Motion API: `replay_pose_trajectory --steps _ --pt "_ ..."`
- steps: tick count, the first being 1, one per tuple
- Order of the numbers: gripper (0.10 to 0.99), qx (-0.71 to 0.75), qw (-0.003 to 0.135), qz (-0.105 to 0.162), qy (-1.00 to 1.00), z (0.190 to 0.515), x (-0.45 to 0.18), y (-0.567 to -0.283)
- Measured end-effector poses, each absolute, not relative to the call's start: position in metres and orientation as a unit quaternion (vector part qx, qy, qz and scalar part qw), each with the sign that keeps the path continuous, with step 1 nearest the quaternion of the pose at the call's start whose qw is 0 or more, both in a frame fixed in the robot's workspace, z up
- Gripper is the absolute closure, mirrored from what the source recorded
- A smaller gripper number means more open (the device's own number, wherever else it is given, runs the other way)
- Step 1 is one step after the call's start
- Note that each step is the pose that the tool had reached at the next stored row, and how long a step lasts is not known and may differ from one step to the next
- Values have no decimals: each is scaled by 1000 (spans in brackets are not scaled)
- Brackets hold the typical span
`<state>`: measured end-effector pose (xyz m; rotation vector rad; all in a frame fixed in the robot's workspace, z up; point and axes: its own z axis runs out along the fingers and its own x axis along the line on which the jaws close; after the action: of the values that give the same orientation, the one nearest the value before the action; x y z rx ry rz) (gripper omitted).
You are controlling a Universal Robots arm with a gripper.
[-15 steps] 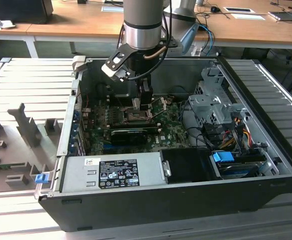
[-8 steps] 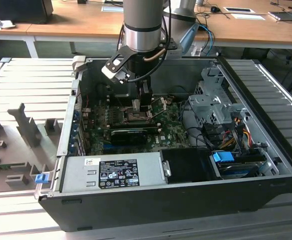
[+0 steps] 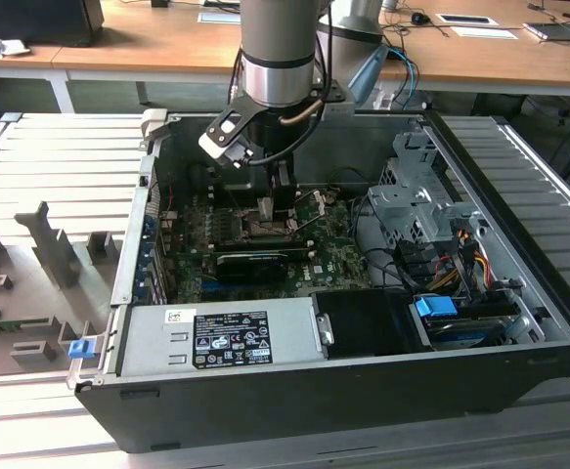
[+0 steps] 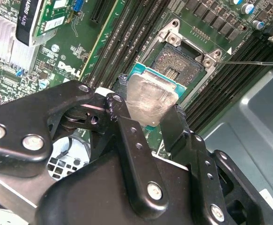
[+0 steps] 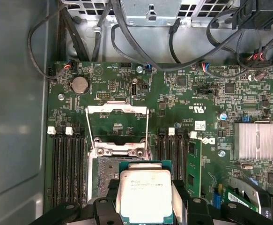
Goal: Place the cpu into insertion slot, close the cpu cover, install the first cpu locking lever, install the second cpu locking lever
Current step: 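Place the cpu into insertion slot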
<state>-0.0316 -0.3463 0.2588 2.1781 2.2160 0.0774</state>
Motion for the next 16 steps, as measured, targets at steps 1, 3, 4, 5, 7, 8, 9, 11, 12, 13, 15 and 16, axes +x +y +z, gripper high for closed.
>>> replay_pose_trajectory --steps 1,3,4,5,7,8,9,11,12,13,15,16 --pt "561 701 17 25 713 258 -32 -346" --pt "561 701 17 25 713 257 -32 -346" --pt "561 701 17 25 713 256 -32 -346" --pt "561 701 17 25 712 255 -32 -346" --pt "561 701 15 24 712 253 -32 -346" --pt "561 701 15 23 712 250 -32 -346" --pt "561 701 15 23 712 248 -32 -346" --pt "561 702 16 23 712 247 -32 -346" --pt "561 702 16 23 712 247 -32 -345" --pt "561 702 15 23 712 246 -32 -343" --pt "561 702 15 23 712 245 -32 -339" --pt "561 702 16 22 712 244 -32 -337"
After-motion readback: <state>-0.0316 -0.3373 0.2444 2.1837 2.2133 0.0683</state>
